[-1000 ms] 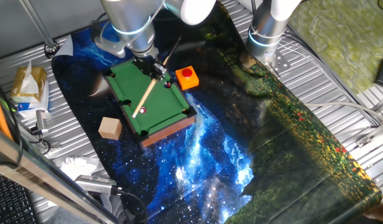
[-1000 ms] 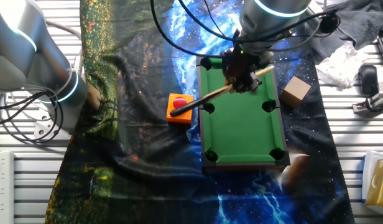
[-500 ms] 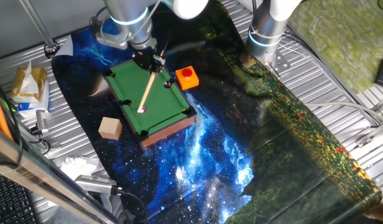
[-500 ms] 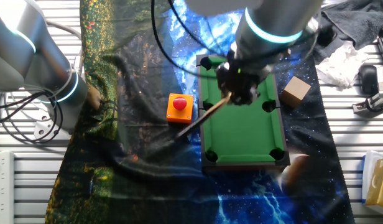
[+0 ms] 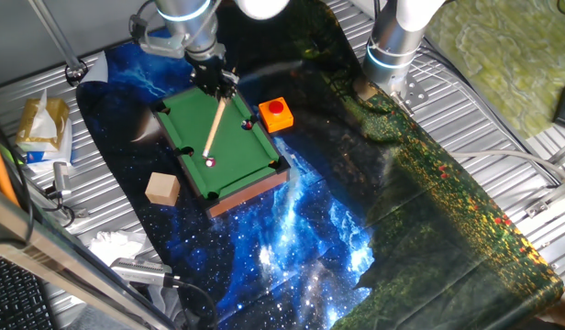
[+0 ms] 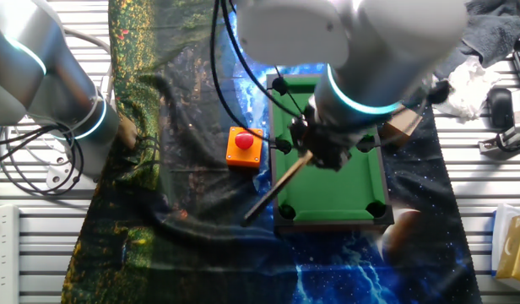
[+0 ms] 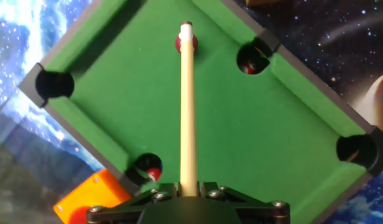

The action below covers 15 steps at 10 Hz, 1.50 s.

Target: Hit the pool ball

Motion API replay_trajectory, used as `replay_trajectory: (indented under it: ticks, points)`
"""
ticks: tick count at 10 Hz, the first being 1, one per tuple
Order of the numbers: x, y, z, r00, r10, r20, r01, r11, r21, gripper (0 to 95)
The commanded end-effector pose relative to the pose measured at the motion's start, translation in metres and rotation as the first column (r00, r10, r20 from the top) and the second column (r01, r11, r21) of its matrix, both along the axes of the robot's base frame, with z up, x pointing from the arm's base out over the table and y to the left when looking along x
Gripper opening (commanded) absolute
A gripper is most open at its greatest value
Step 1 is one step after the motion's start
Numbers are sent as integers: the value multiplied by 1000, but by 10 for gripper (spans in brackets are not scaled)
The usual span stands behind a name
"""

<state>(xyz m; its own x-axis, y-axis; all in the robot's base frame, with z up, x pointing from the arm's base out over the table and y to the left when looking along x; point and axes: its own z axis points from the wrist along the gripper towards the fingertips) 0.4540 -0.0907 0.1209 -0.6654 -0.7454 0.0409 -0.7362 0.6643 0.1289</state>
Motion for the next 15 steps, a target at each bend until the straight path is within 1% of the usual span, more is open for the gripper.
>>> replay_trajectory:
  ticks: [1,2,4,7,9,11,13,14,15]
  points:
    - [3,-8,-5,1000,15,2,-15,1000,10,0]
    - [4,-9,-8,1000,18,3,-18,1000,9,0]
    - [4,-8,-12,1000,25,3,-25,1000,-8,0]
    - [3,-8,-15,1000,24,3,-24,1000,-20,0]
    - [2,-7,-19,1000,18,4,-18,1000,-23,0]
    - [0,-3,-23,1000,3,3,-3,1000,-26,0]
    - [-8,6,-27,999,-42,4,42,999,-29,0]
    - [-10,8,-27,999,-45,4,45,999,-28,0]
    - [-10,7,-25,999,-41,4,41,999,-27,0]
